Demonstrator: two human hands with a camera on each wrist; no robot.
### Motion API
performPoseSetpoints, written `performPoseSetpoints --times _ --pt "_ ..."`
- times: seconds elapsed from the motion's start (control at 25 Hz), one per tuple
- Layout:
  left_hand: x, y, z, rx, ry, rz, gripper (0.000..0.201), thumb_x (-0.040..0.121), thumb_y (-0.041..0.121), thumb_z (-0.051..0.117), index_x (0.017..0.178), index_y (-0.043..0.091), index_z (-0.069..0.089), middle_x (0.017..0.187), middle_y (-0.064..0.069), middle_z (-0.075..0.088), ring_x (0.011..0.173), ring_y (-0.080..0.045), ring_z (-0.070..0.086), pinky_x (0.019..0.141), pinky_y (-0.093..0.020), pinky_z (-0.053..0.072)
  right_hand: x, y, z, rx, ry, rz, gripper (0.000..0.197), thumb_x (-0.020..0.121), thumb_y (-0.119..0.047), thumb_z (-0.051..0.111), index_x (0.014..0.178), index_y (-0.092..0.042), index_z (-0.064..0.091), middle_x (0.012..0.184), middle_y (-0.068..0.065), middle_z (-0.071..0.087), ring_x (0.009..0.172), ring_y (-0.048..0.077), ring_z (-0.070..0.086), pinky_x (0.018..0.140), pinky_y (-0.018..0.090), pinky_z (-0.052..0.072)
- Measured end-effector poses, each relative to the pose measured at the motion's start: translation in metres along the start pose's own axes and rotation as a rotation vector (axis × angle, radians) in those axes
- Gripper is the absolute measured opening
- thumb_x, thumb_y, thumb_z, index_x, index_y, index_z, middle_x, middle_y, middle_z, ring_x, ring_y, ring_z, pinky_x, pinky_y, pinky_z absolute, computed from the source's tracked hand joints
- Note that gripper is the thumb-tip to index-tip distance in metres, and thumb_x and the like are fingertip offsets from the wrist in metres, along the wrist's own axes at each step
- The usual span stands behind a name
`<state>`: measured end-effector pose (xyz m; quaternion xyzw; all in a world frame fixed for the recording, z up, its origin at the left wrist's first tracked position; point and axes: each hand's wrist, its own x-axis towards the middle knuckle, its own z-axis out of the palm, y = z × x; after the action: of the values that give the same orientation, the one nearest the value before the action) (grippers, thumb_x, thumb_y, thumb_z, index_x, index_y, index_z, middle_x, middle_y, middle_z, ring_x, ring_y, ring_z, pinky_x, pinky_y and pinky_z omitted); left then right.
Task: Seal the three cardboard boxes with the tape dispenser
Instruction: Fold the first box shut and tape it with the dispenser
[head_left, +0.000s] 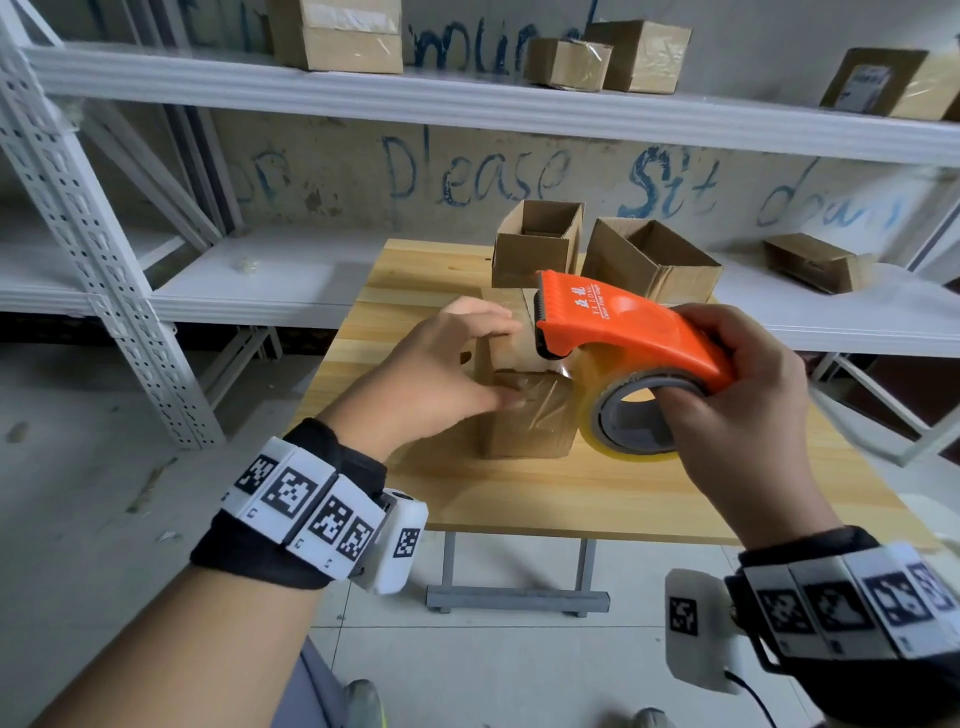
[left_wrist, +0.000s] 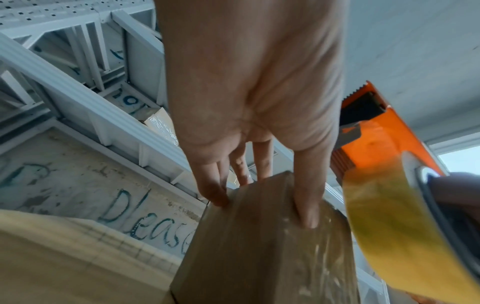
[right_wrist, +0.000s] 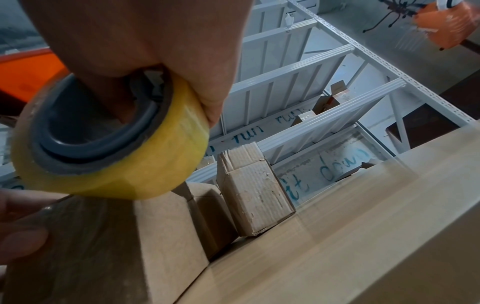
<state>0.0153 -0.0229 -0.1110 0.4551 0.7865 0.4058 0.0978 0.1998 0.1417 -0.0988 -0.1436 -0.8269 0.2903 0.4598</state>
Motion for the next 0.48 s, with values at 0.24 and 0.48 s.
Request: performPoseSetpoints --times 0.24,0.48 --pt "-0.005 0.014 -0.009 -0.234 0.148 0.022 0.023 0.089 0.029 0.065 0.110 0.039 0.068 0.124 0.011 0.067 0.116 -0.005 0.062 0.093 -0.031 0.049 0.000 0.000 -0.001 -0.010 0.010 -0.003 0.042 0.064 -0.010 0.057 0.105 -0.018 0.065 0.089 -0.004 0.066 0.082 0.012 0.062 0.069 0.021 0.049" --pt "-0.022 0.046 -0.014 -0.872 -0.193 -0.249 0.037 0.091 0.034 0.052 0.106 0.004 0.067 0.093 -0.019 0.074 0.068 -0.022 0.068 0.054 -0.023 0.053 -0.001 -0.002 0.000 -0.033 0.029 -0.018 0.046 0.061 -0.009 0.057 0.106 -0.016 0.065 0.090 -0.003 0.065 0.081 0.014 0.060 0.071 0.020 0.048"
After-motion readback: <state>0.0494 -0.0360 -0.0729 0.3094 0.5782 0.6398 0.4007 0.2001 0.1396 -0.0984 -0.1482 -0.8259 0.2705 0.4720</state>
